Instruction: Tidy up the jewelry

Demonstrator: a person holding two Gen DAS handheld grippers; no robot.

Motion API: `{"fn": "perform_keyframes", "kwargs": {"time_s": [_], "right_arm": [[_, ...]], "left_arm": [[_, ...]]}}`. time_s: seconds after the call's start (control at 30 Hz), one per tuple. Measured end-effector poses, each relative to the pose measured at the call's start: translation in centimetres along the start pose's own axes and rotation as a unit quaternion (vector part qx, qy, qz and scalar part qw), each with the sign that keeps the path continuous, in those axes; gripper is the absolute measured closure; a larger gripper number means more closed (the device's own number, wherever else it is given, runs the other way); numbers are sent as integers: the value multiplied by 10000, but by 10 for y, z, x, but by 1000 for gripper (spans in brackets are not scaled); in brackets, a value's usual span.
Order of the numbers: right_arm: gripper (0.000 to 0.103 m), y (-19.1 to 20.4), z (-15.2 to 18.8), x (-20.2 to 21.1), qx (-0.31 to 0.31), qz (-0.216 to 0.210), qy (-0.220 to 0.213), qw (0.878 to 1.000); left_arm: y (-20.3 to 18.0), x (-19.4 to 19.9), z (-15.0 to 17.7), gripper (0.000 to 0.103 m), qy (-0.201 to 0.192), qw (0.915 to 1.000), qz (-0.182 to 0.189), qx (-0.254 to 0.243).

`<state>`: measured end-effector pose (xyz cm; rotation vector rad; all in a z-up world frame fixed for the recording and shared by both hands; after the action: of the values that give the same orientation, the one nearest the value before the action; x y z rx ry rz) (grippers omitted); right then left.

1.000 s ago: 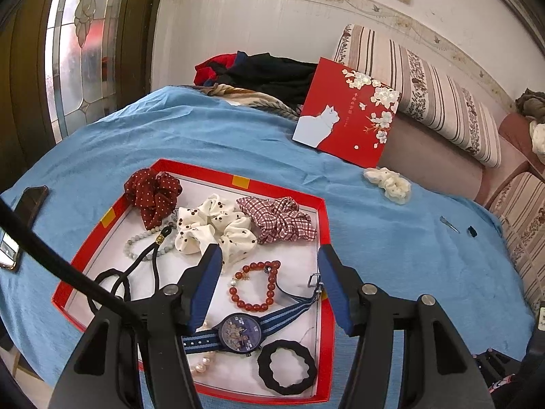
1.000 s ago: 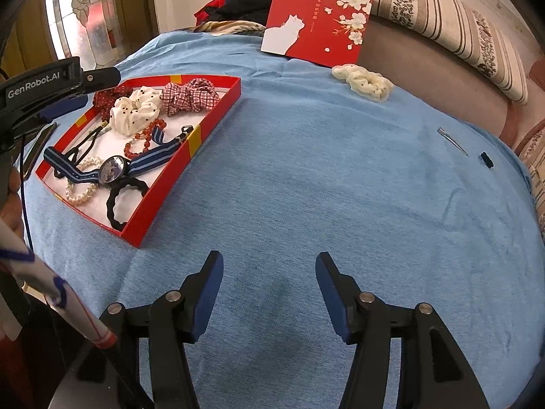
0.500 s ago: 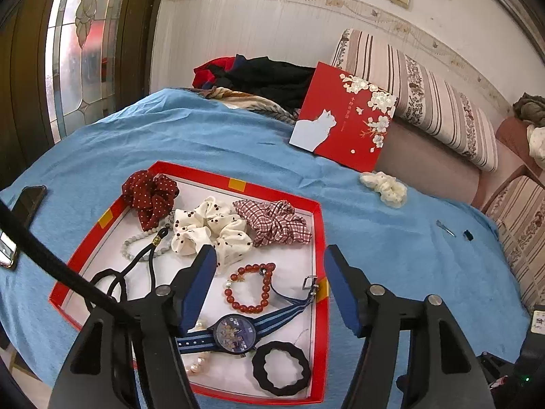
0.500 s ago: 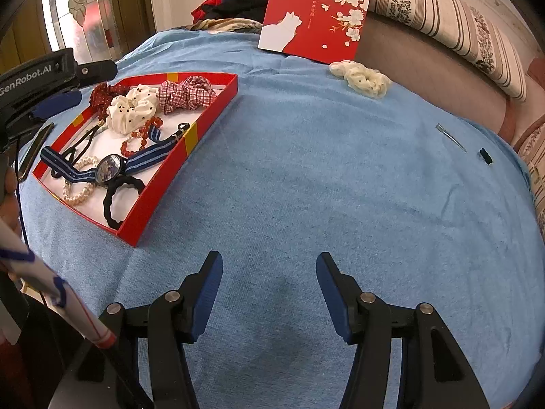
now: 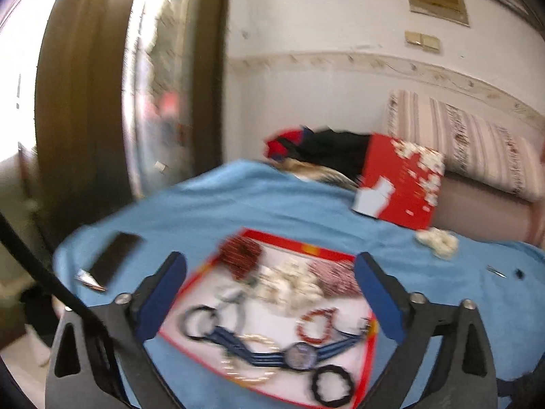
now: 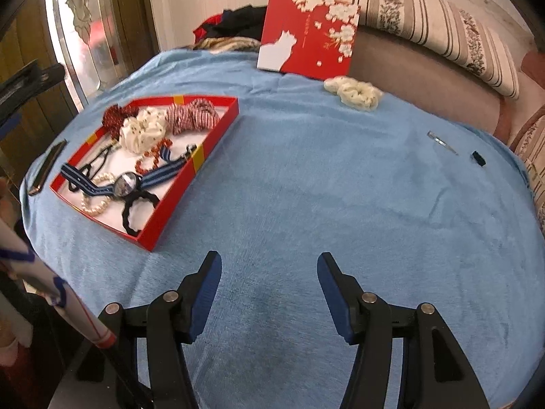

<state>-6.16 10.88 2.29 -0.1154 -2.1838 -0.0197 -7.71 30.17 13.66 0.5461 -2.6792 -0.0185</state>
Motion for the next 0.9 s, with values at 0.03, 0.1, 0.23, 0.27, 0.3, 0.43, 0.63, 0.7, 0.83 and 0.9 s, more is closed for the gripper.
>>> {"fn": "perform_keyframes", "kwargs": {"time_s": [0.03, 0.1, 0.23, 0.27, 0.3, 0.43, 0.63, 0.7, 0.83, 0.9], "right_arm": [[39, -1, -1, 4, 16, -1, -70, 10000], [39, -1, -1, 10, 16, -34, -165, 9999], [38, -2, -1, 24, -41, -195, -308, 9993], [38, -3, -1, 27, -54, -228, -342, 9991], [38, -3, -2, 29, -61, -259, -370, 9990], [37, -4, -6, 40, -95, -390, -484, 9980], [36, -2, -9, 56, 72, -497, -600, 9969], [35, -2, -8, 61, 170, -501, -631, 9966], [34, -9, -8, 64, 132, -448, -656, 9968], [34, -14, -7, 62, 40, -400, -622, 9973]], "left_arm": [[7, 11, -5, 0, -91, 9998, -184, -37], [19, 31, -14, 0, -258, 9983, -499, -126], [35, 64, -28, 0, -241, 9973, -674, -143], [36, 68, -29, 0, -178, 9980, -594, -127], [36, 74, -29, 0, -135, 9987, -476, -126], [33, 90, -22, 0, 46, 9989, -452, -113], [15, 95, 4, 0, 609, 9978, -215, -167], [7, 93, 13, 0, 780, 9968, -75, -168], [-9, 90, 29, 0, 1072, 9940, 106, -187], [-17, 90, 34, 0, 1142, 9930, 174, -257]]}}
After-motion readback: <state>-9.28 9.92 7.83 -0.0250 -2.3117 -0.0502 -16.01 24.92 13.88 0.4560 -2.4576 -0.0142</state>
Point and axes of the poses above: each gripper's, at about its wrist camera, not at the fingertips, and x roughly against the way its jaws point, y to its left, z to its underside, the point moved 8 cm from there along -x, roughly the way its jaws point, and after that the axes turned 8 degrees about -x, right-handed, at the moved point
